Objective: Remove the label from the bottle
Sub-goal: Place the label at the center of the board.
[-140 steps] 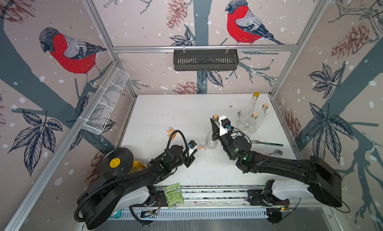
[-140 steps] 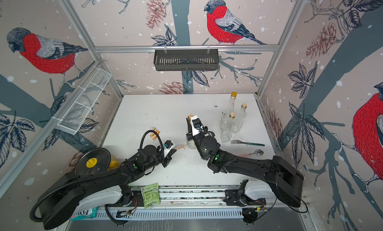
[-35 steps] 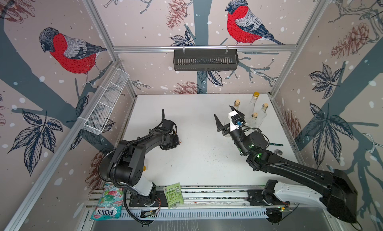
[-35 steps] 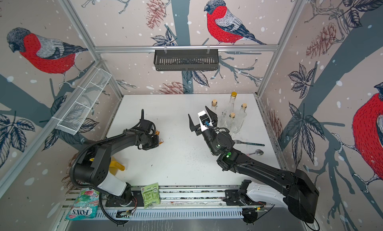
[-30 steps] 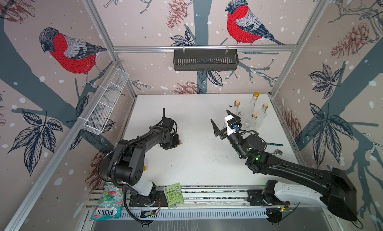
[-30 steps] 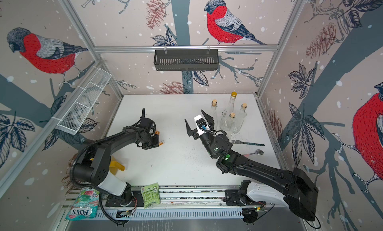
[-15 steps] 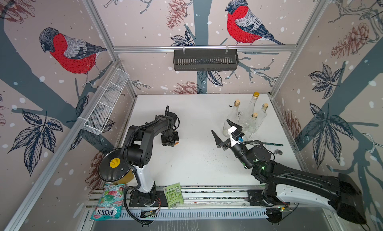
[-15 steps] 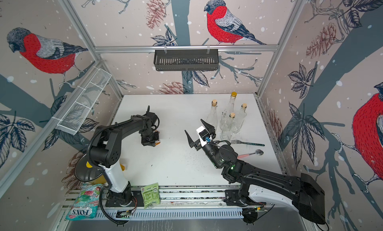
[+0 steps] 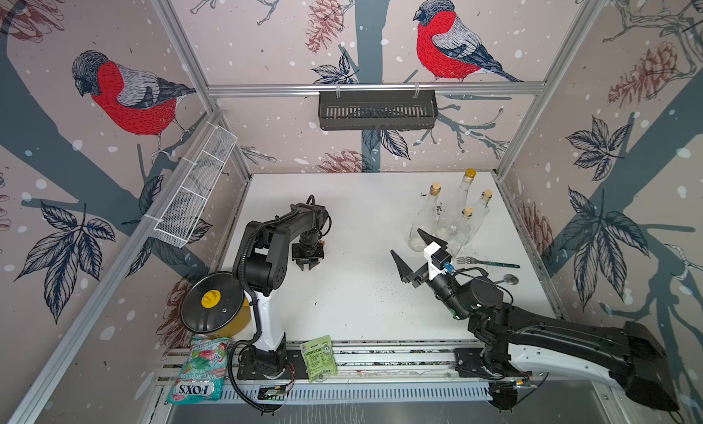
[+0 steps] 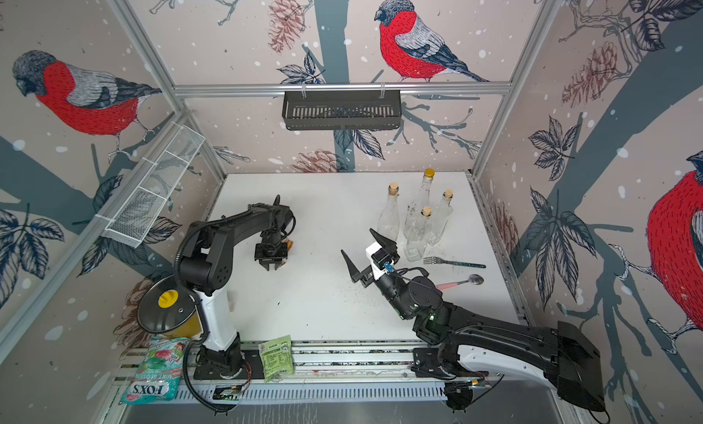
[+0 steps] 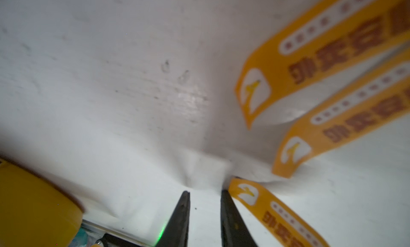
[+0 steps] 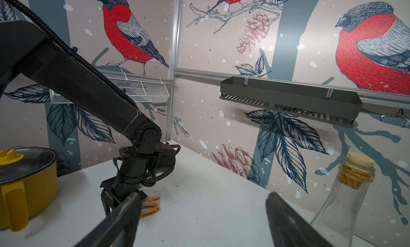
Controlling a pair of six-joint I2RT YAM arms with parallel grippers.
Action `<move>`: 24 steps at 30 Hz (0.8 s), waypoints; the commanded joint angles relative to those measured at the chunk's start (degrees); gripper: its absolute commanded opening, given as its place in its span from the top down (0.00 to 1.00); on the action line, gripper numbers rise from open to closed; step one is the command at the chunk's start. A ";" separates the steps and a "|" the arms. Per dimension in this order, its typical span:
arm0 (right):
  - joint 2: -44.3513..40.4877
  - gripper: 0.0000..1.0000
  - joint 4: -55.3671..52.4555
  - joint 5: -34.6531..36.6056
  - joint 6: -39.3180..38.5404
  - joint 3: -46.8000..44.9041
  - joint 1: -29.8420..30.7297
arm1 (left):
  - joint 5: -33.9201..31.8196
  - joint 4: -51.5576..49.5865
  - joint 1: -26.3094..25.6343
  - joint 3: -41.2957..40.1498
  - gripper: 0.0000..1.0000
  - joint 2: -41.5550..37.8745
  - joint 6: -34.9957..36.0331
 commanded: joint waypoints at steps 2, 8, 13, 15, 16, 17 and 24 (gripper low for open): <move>-0.80 0.11 1.27 1.19 0.21 -0.35 0.63 | -4.65 0.26 -0.83 -0.26 0.69 1.74 -0.79; -1.13 0.11 -0.33 1.71 0.16 -0.05 1.44 | -5.15 0.61 -2.56 0.01 0.65 0.67 -0.49; -1.59 0.10 -4.73 -0.13 -0.64 0.83 1.49 | -9.67 0.26 -2.58 -2.15 0.47 -7.98 -0.63; -2.37 0.07 -7.42 -3.14 -1.02 1.33 1.39 | -10.82 0.56 -2.55 -4.01 0.38 -13.12 -0.45; -2.85 0.05 -9.33 -4.84 -1.26 1.71 1.34 | -11.05 1.03 -2.55 -4.87 0.34 -16.04 0.16; -3.16 0.03 -10.64 -6.02 -1.15 2.08 1.21 | -10.66 1.83 -2.55 -5.42 0.30 -18.64 1.14; -5.72 0.00 -22.75 -8.45 -0.11 3.92 0.33 | -6.43 17.68 -3.83 -12.55 0.11 -42.82 10.36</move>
